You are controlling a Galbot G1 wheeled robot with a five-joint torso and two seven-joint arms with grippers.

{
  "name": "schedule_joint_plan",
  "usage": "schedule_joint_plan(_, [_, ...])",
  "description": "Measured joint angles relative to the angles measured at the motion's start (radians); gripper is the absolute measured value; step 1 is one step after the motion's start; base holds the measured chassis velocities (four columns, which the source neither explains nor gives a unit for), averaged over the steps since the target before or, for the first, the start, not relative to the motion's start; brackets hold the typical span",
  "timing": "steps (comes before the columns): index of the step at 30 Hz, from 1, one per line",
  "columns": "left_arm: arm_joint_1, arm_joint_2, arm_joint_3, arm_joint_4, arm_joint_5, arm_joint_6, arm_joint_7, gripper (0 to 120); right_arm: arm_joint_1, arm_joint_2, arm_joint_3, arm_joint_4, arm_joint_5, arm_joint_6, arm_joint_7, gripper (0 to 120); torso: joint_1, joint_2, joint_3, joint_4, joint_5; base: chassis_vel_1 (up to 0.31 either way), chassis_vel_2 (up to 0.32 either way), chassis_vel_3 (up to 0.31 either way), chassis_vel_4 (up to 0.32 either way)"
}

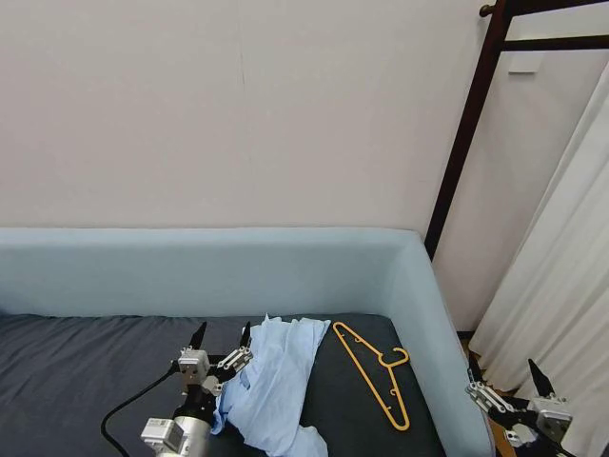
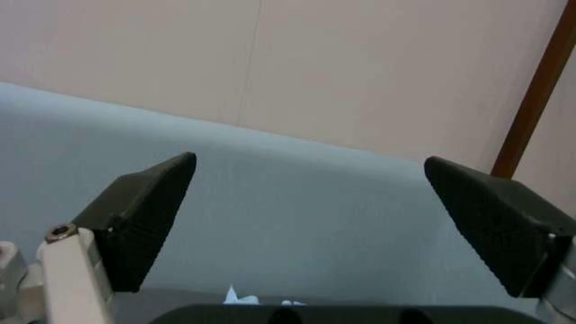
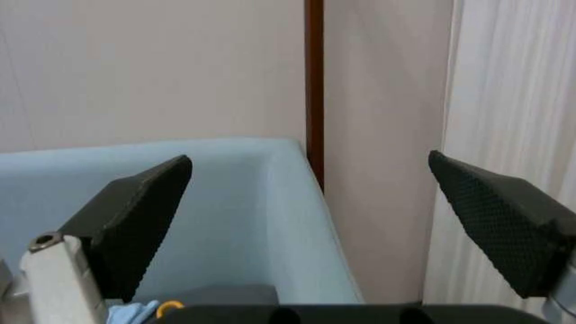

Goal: Pick up the clothes from the sofa and hang them on the clothes hanger.

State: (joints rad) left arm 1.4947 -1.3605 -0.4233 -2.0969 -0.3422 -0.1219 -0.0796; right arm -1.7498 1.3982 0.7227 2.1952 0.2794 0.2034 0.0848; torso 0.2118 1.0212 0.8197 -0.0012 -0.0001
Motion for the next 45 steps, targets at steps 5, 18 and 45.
schedule_joint_plan(5, [0.013, -0.015, 0.001, 0.01, 0.025, -0.011, 0.015, 100, -0.001, -0.005, -0.025, 0.02, 0.025, -0.083, 0.059, 100, 0.0, 0.0, 0.0, 0.0, -0.0003, 0.0, 0.0, 0.0, 0.0])
schedule_joint_plan(18, [0.071, -0.021, -0.006, -0.039, 0.07, -0.02, 0.02, 100, -0.016, -0.016, -0.118, 0.143, 0.092, -0.274, 0.23, 100, 0.0, 0.0, 0.0, 0.0002, -0.0002, 0.0, 0.0, 0.0, 0.0])
schedule_joint_plan(45, [0.082, -0.002, -0.174, 0.088, 0.036, -0.087, -0.004, 100, 0.417, -0.175, -0.395, -0.202, 0.848, -0.567, 0.31, 100, 0.0, 0.0, 0.0, -0.0001, -0.0002, 0.0, 0.0, 0.0, 0.0])
